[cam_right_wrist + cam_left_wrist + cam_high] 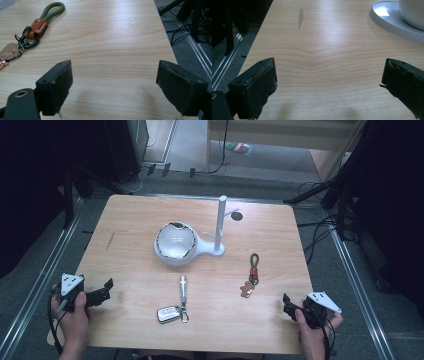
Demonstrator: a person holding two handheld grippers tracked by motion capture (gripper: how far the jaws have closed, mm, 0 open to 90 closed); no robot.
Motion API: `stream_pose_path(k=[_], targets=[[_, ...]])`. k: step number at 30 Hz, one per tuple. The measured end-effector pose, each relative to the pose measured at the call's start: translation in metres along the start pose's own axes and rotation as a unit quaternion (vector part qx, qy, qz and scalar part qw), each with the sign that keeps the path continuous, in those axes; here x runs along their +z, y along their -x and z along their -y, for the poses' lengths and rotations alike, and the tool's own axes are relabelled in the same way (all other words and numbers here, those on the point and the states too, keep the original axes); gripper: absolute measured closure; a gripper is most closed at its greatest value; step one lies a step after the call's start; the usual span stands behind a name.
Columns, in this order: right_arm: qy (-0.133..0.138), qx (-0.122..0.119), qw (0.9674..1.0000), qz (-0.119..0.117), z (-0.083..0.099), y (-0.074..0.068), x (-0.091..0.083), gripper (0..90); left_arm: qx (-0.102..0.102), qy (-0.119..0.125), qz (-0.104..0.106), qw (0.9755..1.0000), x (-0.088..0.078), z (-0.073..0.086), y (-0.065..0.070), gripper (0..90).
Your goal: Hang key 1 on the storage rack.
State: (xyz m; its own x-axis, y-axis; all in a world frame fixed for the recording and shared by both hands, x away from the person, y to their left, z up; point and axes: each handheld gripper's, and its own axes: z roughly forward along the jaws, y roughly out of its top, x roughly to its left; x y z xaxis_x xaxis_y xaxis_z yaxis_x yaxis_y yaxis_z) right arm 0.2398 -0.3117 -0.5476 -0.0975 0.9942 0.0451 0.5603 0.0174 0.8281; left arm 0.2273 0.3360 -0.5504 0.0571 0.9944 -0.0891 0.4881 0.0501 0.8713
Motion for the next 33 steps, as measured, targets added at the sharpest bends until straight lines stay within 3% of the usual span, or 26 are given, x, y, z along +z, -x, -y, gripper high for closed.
stream_pose_path(k=[5,12,15,17,22,28,31,33], targets=[[-0.003,0.0,1.0,0.007,0.0,0.0,0.0,14.1,-0.001,0.005,0.001,1.0,0.0,0.0,-0.001,0.1],[-0.011,-0.017,0.9995,0.024,-0.003,-0.006,0.0,14.9,0.024,0.005,-0.004,0.9997,0.0,0.0,0.005,0.1],[-0.026,-0.045,0.9982,0.028,-0.01,-0.015,0.002,17.1,0.018,0.005,-0.002,0.9998,0.001,0.0,0.003,0.0],[-0.052,-0.074,0.9956,0.024,-0.017,-0.024,0.004,16.2,0.013,0.0,-0.001,0.9999,0.001,-0.001,0.002,0.1],[-0.128,-0.074,0.989,-0.001,-0.034,-0.037,0.01,16.4,0.017,-0.008,-0.002,0.9998,0.003,-0.001,0.003,0.0],[-0.178,-0.114,0.9774,0.001,-0.055,-0.052,0.017,16.5,0.017,-0.008,0.002,0.9998,0.004,-0.001,0.002,0.1],[-0.211,-0.115,0.9707,0.001,-0.065,-0.057,0.022,16.4,0.019,-0.008,0.004,0.9998,0.003,-0.001,0.002,0.1],[-0.219,-0.115,0.9689,0.0,-0.072,-0.059,0.024,16.4,0.018,-0.007,0.004,0.9998,0.003,-0.001,0.002,0.0]])
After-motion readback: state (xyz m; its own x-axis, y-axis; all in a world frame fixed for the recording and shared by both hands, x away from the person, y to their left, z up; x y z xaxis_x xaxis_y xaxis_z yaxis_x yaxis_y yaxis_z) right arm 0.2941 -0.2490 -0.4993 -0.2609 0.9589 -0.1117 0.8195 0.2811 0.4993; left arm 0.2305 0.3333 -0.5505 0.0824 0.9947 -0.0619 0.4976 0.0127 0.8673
